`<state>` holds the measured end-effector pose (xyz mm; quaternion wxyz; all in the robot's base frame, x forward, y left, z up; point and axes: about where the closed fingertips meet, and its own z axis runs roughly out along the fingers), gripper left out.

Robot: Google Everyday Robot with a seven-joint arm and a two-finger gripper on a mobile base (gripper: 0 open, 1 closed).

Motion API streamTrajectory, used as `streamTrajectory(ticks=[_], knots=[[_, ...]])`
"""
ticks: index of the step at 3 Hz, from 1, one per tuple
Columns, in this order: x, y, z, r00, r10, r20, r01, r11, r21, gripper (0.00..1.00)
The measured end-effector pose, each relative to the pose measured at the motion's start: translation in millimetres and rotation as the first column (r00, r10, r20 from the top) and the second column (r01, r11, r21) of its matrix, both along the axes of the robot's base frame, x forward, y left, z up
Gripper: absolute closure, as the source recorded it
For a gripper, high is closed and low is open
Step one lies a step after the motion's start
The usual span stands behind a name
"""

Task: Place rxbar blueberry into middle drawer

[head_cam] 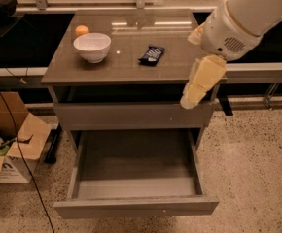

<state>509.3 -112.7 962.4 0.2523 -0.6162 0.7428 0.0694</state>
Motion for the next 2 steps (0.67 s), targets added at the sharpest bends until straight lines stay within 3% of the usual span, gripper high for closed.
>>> streamTrajectory(ticks=[2], knots=[[59.2,41.4,-7.9,0.9993,0.038,-0.005,-0.037,0.997,0.074,0.00]])
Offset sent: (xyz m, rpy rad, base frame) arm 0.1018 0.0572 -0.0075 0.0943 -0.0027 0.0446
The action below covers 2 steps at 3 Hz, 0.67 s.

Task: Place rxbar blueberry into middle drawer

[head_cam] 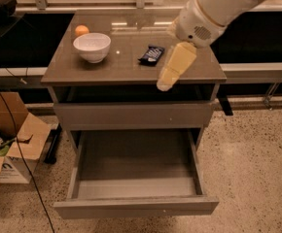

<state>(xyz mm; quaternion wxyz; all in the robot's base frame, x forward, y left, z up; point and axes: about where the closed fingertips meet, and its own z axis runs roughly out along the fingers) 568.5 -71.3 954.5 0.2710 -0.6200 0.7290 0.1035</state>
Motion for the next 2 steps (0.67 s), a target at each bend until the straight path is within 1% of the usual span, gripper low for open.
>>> streamTrajectory(ticks=[1,2], knots=[[37.8,7.3,-2.1,1.0000,-0.009,0.004,0.009,1.000,0.015,0.00],[42.4,11.8,-3.5,1.0000,0.000,0.007,0.000,1.000,0.019,0.00]])
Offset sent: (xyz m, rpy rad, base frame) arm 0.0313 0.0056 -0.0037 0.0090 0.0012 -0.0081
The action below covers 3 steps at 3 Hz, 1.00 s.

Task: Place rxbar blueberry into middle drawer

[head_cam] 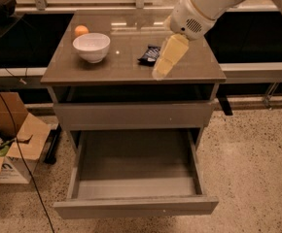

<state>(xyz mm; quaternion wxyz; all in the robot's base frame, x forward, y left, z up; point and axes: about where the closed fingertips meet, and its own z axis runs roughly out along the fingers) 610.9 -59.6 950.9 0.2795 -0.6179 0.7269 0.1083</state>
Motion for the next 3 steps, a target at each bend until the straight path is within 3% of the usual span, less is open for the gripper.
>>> streamTrajectory(ticks=[1,3], knots=[[10.9,10.3,-3.4,0.9998,0.020,0.007,-0.020,1.000,0.009,0.00],[76.2,19.6,-19.6,0.9960,-0.086,0.027,0.082,0.989,0.122,0.00]])
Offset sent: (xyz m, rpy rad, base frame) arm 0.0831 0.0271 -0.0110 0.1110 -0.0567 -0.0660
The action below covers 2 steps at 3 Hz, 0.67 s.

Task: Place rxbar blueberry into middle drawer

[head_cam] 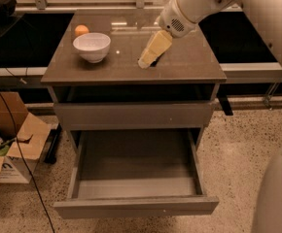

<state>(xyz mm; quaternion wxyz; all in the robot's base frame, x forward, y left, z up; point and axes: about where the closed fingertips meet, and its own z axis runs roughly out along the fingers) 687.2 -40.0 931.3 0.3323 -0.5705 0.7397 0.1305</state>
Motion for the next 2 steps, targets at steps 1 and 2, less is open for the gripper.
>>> streamTrajectory(ticks=[1,2], knots=[[44.1,-5.5,-28.4,0.9972,-0.067,-0.034,0.069,0.995,0.074,0.00],[67.7,-8.9,-45.9,0.9937,-0.093,-0.063,0.099,0.990,0.099,0.00]])
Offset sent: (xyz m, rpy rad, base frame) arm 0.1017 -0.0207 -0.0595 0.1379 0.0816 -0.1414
